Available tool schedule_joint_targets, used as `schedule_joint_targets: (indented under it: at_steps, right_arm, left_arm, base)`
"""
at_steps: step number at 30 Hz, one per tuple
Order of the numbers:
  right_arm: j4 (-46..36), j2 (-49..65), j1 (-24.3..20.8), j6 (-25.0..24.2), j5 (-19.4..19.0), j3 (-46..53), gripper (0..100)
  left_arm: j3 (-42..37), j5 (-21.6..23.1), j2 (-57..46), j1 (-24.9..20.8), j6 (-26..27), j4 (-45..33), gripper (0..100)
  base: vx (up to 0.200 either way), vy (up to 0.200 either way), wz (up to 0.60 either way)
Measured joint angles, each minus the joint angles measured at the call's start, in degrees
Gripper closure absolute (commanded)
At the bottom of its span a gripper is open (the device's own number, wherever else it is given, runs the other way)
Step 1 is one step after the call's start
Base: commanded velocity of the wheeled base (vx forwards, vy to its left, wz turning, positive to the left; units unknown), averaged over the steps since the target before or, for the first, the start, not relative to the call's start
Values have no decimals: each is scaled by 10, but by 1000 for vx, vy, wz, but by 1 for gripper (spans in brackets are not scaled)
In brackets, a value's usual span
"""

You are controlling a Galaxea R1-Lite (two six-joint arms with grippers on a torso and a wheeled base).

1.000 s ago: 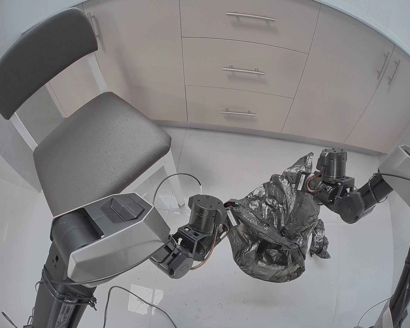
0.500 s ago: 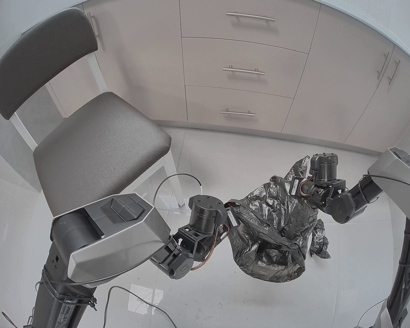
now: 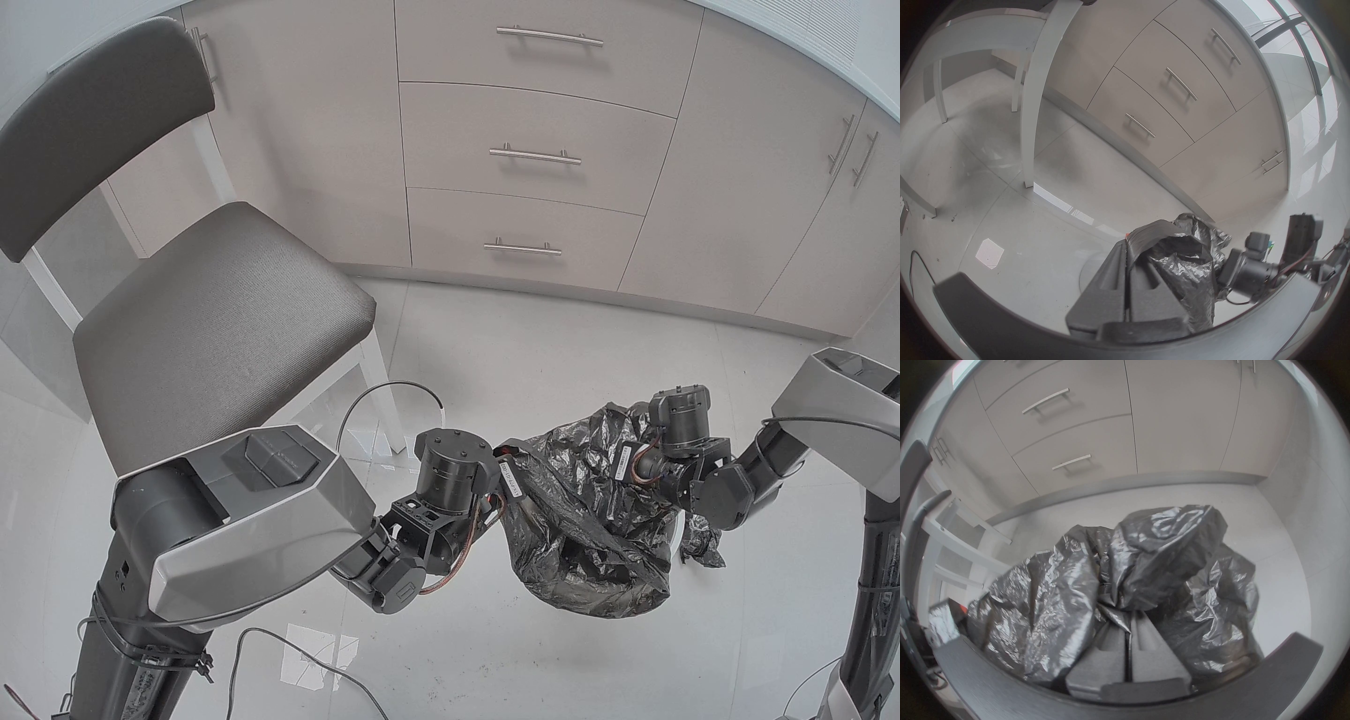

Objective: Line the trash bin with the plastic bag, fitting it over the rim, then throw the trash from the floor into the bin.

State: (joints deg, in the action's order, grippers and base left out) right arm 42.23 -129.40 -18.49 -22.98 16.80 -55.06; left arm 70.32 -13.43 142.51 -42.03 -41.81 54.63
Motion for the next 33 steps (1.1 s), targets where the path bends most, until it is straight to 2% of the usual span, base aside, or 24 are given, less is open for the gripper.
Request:
schedule_joint_targets:
  at_steps: [6,33]
  right_arm:
    - [0,-43,2,-9,-14,-13,100]
    - [-46,-164,40,7,-21,-149,100]
  left_arm:
    - [0,0,0,0,0,0,100]
    - [-3,0,0,-2,0,1,100]
  base:
    - [0,0,0]
    - [0,0,0]
